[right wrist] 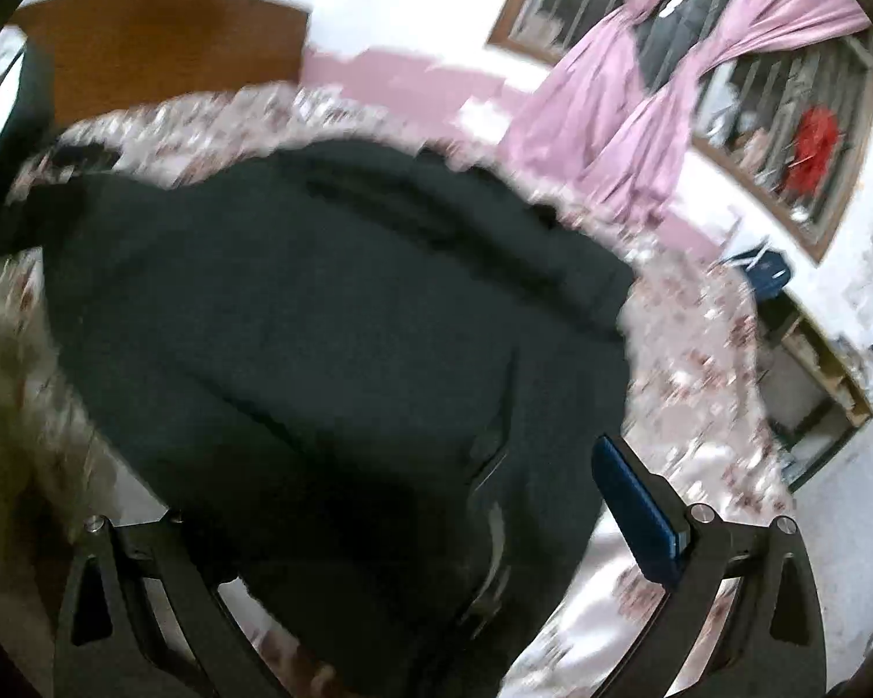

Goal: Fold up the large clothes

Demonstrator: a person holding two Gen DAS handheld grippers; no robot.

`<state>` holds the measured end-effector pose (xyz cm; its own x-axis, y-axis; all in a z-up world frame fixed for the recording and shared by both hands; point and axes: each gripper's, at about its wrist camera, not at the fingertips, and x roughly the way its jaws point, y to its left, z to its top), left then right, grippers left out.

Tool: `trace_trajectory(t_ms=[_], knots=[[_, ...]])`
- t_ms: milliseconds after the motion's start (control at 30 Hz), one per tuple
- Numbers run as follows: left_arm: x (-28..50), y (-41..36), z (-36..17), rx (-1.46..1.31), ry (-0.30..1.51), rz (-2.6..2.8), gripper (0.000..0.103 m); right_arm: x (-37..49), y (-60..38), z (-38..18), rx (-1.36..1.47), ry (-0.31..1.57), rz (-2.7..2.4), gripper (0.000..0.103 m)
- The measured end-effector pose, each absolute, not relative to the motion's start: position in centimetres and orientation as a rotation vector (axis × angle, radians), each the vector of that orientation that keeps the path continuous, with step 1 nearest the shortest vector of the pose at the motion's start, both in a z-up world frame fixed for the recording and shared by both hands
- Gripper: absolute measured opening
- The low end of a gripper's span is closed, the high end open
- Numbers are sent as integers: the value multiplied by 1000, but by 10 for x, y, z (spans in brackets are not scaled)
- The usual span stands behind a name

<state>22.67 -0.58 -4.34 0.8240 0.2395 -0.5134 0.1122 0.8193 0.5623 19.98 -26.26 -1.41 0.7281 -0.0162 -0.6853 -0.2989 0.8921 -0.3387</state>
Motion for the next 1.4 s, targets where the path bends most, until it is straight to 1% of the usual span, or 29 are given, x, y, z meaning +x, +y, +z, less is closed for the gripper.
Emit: trace_trajectory(t_ms=[100, 267, 333, 433, 533, 567, 600, 633, 700, 733, 767, 800, 833, 900, 967, 1067, 1167, 1400], knots=[[230, -8, -40, 614, 604, 73, 42, 192, -248, -37, -546, 831, 215, 101], [232, -11, -35, 596, 607, 74, 42, 203, -235, -63, -646, 982, 226, 101], [229, -13, -34, 597, 608, 73, 42, 208, -238, -67, -663, 997, 177, 100], [227, -13, -33, 607, 604, 75, 42, 209, -243, -54, -633, 943, 113, 97], [226, -13, -33, 610, 602, 76, 42, 205, -250, -30, -590, 842, 37, 88], [225, -12, -33, 610, 599, 80, 42, 204, -255, -21, -540, 816, 34, 81], [224, -12, -32, 607, 597, 81, 42, 204, -260, -14, -494, 803, 39, 72], [224, -12, -32, 601, 595, 83, 42, 204, -263, -9, -452, 794, 45, 67], [221, -12, -27, 576, 583, 86, 42, 201, -267, 0, -375, 764, 47, 51], [220, -11, -24, 558, 570, 92, 42, 201, -268, 4, -351, 749, 48, 46], [219, -11, -20, 543, 559, 98, 40, 201, -269, 7, -328, 732, 51, 38], [219, -11, -14, 523, 543, 101, 37, 201, -271, 9, -314, 717, 49, 33], [219, -12, -10, 510, 531, 104, 33, 201, -270, 14, -295, 686, 40, 32], [222, -14, -3, 497, 508, 117, 29, 201, -277, 17, -252, 634, 31, 25], [225, -15, 2, 484, 496, 122, 23, 204, -281, 24, -199, 595, 19, 22], [226, -16, 10, 464, 473, 125, 18, 207, -282, 32, -140, 551, 7, 17], [221, -14, 16, 433, 441, 124, 16, 207, -280, 38, -115, 510, 2, 13], [198, -13, 31, 432, 398, 122, 16, 191, -279, 48, -80, 453, -11, 10]])
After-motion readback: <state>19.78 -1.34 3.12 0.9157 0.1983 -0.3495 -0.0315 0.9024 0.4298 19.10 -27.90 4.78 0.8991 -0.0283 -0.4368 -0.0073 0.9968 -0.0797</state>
